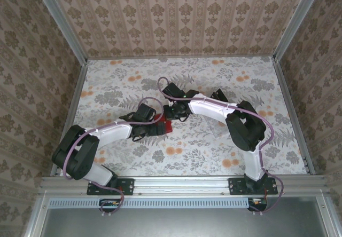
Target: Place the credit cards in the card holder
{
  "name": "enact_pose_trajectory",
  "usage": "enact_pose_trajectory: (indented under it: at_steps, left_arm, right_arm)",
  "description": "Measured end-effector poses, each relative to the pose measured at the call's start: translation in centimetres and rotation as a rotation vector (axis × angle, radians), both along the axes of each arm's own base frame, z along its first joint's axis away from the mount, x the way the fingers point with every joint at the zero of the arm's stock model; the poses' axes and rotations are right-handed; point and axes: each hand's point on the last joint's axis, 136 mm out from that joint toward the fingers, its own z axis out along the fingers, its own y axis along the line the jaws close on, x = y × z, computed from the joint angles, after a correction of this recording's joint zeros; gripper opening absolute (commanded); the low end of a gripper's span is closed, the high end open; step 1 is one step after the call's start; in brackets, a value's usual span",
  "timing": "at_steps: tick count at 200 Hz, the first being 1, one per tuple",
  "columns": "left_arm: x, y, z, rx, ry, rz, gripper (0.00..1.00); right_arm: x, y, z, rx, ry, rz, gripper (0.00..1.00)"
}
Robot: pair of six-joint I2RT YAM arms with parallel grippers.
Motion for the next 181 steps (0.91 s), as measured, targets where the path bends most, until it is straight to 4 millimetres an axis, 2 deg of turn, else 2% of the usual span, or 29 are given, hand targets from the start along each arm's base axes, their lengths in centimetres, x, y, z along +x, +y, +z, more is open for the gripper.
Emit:
enact_pose_trajectory:
  at_steps: [38,81,101,137,157,181]
  left_arm:
    - [0.0,0.0,0.0,-0.001,-0.001,0.0,1.0]
    - [-0.1,-0.1,0.6,-0.027,-0.026,-0.002,1.0]
    - [-0.2,0.1,1.1,-0.045,-0.052,0.001,1.0]
    - [0.8,3.9,2.1,-0.028,-0.095,0.119,1.0]
    - [2.0,5.6,2.9,-0.039,-0.119,0.184,1.0]
    - [2.9,6.9,2.7,-0.052,-0.1,0.223,1.0]
  right_arm:
    - [0.1,0.7,-0.3,0.04,0.008,-0.01,0.0]
    - [-0.3,0.5,-3.0,0.027,0.046,-0.026,0.0]
    - [-0.4,0.4,-3.4,0.032,0.048,-0.033,0.0]
    - [-0.4,0.5,-3.5,0.043,0.042,-0.035,0.0]
    - [-0.4,0.5,-3.5,0.048,0.038,-0.037,0.0]
    - [-0.4,0.5,-3.5,0.05,0.037,-0.038,0.0]
